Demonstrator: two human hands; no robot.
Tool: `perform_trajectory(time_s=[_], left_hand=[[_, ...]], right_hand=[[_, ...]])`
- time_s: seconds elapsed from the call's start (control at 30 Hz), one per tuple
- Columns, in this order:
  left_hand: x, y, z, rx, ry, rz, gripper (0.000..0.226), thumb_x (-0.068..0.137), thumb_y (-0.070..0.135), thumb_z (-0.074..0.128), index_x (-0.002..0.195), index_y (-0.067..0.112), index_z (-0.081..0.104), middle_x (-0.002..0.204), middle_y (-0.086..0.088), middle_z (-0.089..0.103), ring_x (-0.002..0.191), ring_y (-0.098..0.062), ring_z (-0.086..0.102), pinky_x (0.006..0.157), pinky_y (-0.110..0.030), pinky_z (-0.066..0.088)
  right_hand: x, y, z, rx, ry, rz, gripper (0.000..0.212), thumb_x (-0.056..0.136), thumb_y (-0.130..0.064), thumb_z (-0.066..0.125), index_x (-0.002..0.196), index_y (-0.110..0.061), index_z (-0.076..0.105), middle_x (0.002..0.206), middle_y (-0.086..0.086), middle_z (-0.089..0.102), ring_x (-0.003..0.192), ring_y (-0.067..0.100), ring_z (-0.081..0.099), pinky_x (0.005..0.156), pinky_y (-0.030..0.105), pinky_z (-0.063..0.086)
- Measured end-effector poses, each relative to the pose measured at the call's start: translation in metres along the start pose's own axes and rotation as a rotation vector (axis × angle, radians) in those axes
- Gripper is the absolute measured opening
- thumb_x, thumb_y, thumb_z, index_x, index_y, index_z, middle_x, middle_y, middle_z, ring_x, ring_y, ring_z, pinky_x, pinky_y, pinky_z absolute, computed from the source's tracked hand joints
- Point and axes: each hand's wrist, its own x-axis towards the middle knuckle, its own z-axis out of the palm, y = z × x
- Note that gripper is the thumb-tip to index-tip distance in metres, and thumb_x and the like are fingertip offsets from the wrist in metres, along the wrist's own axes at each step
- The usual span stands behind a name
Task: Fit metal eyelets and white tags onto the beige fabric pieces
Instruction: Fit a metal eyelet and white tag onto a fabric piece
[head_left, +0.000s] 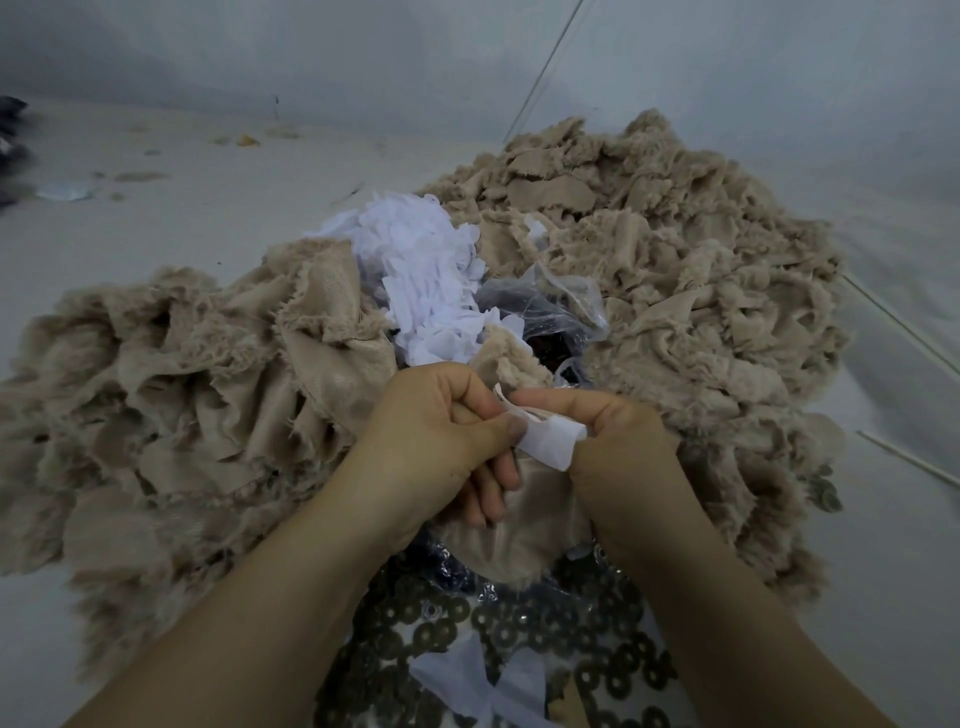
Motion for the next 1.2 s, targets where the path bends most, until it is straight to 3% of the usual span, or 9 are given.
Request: perform_trajectory(time_s=[0.33,0.43,0.5,0.57,0.63,0.7,0.83,0.97,1.2], left_hand=[[-0.001,0.001,0.000,0.028,-0.013,0.013,0.015,0.088,0.004,0.069,0.076,0.003,0.061,0.058,-0.023,0.065,0.036,-0.030,0.056,0.036,-0.026,0.044],[-0.001,0.001,-0.001,0.030,-0.004,0.007,0.018,0.088,0.008,0.071,0.076,0.000,0.060,0.057,-0.022,0.065,0.035,-0.030,0.057,0.035,-0.026,0.043],[-0.001,0.000,-0.001,0.028,0.011,0.000,0.018,0.089,0.003,0.068,0.075,0.000,0.058,0.057,-0.023,0.065,0.035,-0.029,0.056,0.033,-0.025,0.043],[-0.001,0.000,-0.001,0.030,0.028,-0.002,0.019,0.089,-0.001,0.066,0.074,0.001,0.056,0.056,-0.024,0.064,0.034,-0.029,0.055,0.032,-0.025,0.042],[-0.001,0.000,-0.001,0.026,0.031,-0.008,0.018,0.089,-0.002,0.067,0.074,0.000,0.055,0.055,-0.024,0.064,0.034,-0.029,0.055,0.033,-0.026,0.042],[-0.001,-0.001,-0.001,0.019,0.022,-0.009,0.017,0.089,0.001,0.068,0.075,0.000,0.058,0.057,-0.025,0.064,0.034,-0.029,0.055,0.034,-0.026,0.043],[0.000,0.003,-0.001,-0.092,-0.036,-0.051,0.014,0.086,0.001,0.070,0.077,-0.001,0.059,0.062,-0.028,0.065,0.036,-0.028,0.056,0.035,-0.025,0.044],[-0.002,0.007,-0.001,-0.180,-0.050,-0.097,0.016,0.089,0.000,0.063,0.075,-0.002,0.058,0.058,-0.025,0.063,0.034,-0.026,0.055,0.033,-0.023,0.042],[-0.004,0.005,0.009,0.150,0.192,0.035,0.029,0.090,0.002,0.066,0.063,0.010,0.058,0.042,-0.012,0.054,0.027,-0.016,0.040,0.033,-0.019,0.032]], right_hand=[[0.001,0.001,0.002,0.111,-0.018,0.101,0.041,0.057,-0.023,0.084,0.094,-0.007,0.075,0.087,0.011,0.078,0.084,0.021,0.076,0.066,0.022,0.058],[0.002,-0.001,0.002,0.044,0.000,0.118,0.009,0.085,-0.022,0.076,0.085,-0.013,0.078,0.086,0.013,0.077,0.093,0.031,0.073,0.072,0.028,0.058],[0.000,-0.006,0.001,0.087,-0.006,0.131,0.041,0.085,-0.047,0.065,0.091,-0.009,0.078,0.093,0.023,0.074,0.097,0.040,0.070,0.086,0.043,0.056],[-0.004,-0.011,0.001,0.019,-0.055,0.043,0.050,0.075,-0.055,0.074,0.094,-0.010,0.078,0.094,0.020,0.075,0.095,0.032,0.072,0.088,0.041,0.057],[-0.008,-0.012,0.005,-0.111,-0.077,-0.067,0.022,0.073,-0.037,0.085,0.087,-0.021,0.080,0.086,0.007,0.078,0.085,0.014,0.074,0.076,0.023,0.058],[-0.008,-0.012,0.007,-0.161,-0.021,-0.090,0.006,0.082,-0.023,0.077,0.086,-0.020,0.079,0.084,0.003,0.078,0.084,0.013,0.074,0.071,0.023,0.059],[-0.009,-0.013,0.002,-0.064,0.034,-0.015,0.014,0.091,-0.015,0.068,0.084,-0.006,0.076,0.083,0.012,0.077,0.083,0.022,0.074,0.075,0.032,0.061],[-0.012,-0.015,0.003,0.086,0.051,0.021,0.015,0.091,-0.011,0.067,0.080,-0.004,0.075,0.077,0.019,0.074,0.071,0.026,0.071,0.063,0.032,0.058],[-0.014,-0.015,0.011,0.003,0.169,-0.091,0.023,0.088,-0.008,0.071,0.076,-0.025,0.080,0.072,0.007,0.076,0.063,0.017,0.073,0.051,0.024,0.055]])
